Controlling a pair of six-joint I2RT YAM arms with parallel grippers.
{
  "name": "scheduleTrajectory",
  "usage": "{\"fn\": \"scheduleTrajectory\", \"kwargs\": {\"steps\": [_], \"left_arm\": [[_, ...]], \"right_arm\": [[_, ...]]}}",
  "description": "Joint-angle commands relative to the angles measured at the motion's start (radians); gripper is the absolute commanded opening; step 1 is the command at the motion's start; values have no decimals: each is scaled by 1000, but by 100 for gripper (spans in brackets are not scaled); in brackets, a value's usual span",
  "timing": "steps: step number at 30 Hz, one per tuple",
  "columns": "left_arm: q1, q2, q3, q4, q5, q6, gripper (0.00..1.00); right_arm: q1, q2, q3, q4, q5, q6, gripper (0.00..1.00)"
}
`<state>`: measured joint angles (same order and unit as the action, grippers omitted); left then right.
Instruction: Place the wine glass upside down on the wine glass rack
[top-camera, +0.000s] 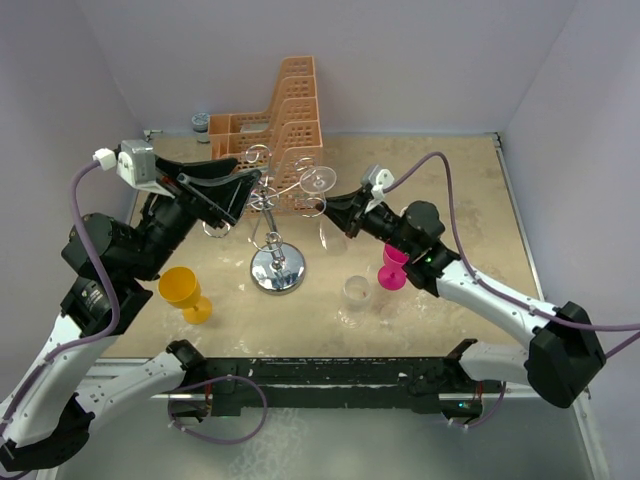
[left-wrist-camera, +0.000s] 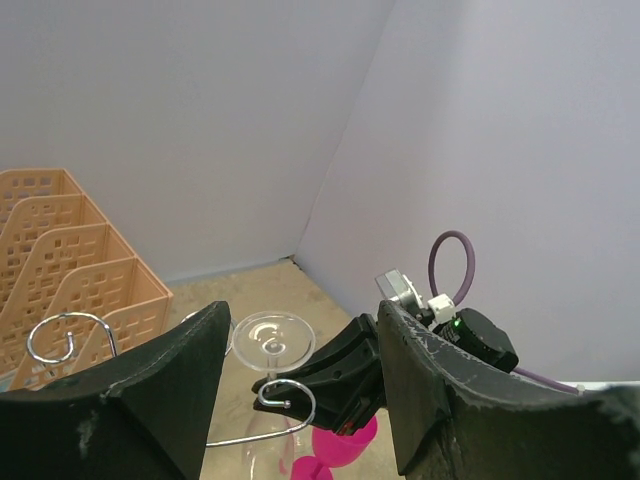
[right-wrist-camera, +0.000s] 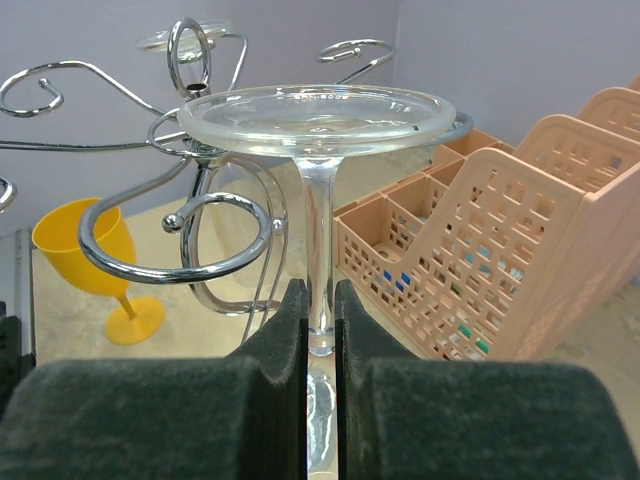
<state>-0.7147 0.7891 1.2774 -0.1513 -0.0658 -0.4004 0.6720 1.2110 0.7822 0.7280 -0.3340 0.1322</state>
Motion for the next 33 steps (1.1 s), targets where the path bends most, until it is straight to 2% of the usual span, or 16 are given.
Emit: {"fn": "scheduleTrajectory", "kwargs": {"steps": [1,18,33], "left_arm": [[-3,4,3,26,-13,15,58],[-3,-39,-10,31,-59,33,58],[-3,-37,-5,21,-63,29,58]], "right_arm": [[0,4,21,112,-45,21,0],[3,82,71,103,-302,23,0],[4,27,23,153,-332,43,0]]}}
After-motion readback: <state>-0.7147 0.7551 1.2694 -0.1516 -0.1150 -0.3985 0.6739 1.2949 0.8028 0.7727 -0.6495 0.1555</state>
